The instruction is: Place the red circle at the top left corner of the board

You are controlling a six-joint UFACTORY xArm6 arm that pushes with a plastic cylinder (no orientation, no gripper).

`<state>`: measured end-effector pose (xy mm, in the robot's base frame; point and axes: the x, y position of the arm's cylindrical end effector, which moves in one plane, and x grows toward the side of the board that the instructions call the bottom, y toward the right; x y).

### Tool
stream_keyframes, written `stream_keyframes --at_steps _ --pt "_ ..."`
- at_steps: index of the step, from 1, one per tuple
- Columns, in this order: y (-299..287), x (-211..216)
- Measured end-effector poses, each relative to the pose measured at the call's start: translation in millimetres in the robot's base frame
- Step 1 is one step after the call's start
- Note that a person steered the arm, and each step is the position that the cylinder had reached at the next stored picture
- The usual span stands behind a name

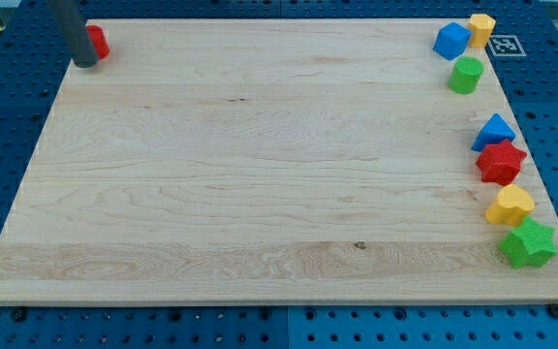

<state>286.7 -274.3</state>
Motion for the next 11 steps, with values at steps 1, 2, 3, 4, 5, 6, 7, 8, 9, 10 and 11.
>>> stream_keyframes --at_steps 1,2,3,4,5,6,7,8,9,10,11 --pt "3 -3" --pt "9 -7" --pt "14 -14" --pt "17 -25" --pt "17 -38" --pt "17 -51" --pt "17 -54" --pt "24 -38" --pt "64 0" --pt "102 40" --pt "114 62"
